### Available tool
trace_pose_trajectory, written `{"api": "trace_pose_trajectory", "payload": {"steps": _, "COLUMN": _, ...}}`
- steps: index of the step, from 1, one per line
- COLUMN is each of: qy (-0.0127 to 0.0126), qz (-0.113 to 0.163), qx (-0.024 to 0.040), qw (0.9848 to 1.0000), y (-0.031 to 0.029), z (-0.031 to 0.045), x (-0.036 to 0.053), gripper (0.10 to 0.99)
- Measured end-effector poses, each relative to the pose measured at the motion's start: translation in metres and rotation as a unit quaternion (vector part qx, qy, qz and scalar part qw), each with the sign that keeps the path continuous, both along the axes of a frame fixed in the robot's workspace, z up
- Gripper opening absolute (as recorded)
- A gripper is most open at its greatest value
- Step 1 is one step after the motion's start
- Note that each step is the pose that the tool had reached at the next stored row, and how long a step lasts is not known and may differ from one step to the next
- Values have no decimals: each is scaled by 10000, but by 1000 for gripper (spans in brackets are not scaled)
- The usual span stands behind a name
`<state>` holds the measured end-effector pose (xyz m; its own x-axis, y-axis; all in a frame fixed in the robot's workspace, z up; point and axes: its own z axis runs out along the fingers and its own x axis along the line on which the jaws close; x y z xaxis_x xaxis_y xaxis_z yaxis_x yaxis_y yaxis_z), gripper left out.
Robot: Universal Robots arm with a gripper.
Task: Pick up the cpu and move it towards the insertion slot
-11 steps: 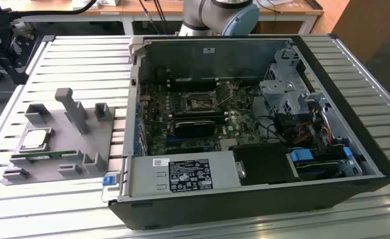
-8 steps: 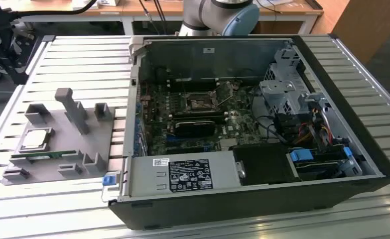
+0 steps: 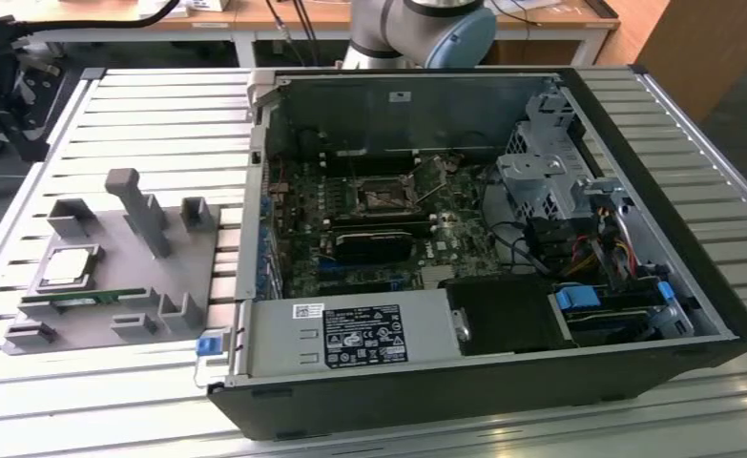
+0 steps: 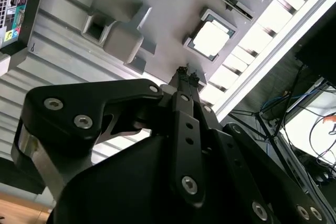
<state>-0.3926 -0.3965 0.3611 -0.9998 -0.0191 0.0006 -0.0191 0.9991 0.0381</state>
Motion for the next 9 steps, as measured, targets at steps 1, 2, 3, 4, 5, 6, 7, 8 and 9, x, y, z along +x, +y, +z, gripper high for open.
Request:
{"api": "trace_pose_trajectory", "payload": {"steps": 1, "qy": 0, "qz": 0, "qx": 0, "qw": 10000, "y": 0, "z": 0, "x": -17, "gripper": 106}}
{"api": "trace_pose_trajectory", "payload": {"steps": 2, "qy": 0, "qz": 0, "qx": 0, "qw": 10000, "y": 0, "z": -1, "x": -39, "gripper": 106}}
{"api": "trace_pose_trajectory", "payload": {"steps": 3, "qy": -1, "qz": 0, "qx": 1, "qw": 10000, "y": 0, "z": -2, "x": -64, "gripper": 106}}
{"api": "trace_pose_trajectory", "payload": {"steps": 4, "qy": -1, "qz": 0, "qx": 0, "qw": 10000, "y": 0, "z": -4, "x": -92, "gripper": 106}}
{"api": "trace_pose_trajectory", "payload": {"steps": 5, "qy": -1, "qz": 0, "qx": 0, "qw": 10000, "y": 0, "z": -6, "x": -122, "gripper": 106}}
{"api": "trace_pose_trajectory", "payload": {"steps": 6, "qy": 0, "qz": 0, "qx": 0, "qw": 10000, "y": 0, "z": -9, "x": -155, "gripper": 106}}
{"api": "trace_pose_trajectory", "payload": {"steps": 7, "qy": -1, "qz": 0, "qx": 1, "qw": 10000, "y": 0, "z": -14, "x": -191, "gripper": 106}}
{"api": "trace_pose_trajectory", "payload": {"steps": 8, "qy": -1, "qz": 0, "qx": 0, "qw": 10000, "y": 0, "z": -18, "x": -227, "gripper": 106}}
{"api": "trace_pose_trajectory", "payload": {"steps": 9, "qy": -1, "qz": 0, "qx": 1, "qw": 10000, "y": -2, "z": -22, "x": -254, "gripper": 106}}
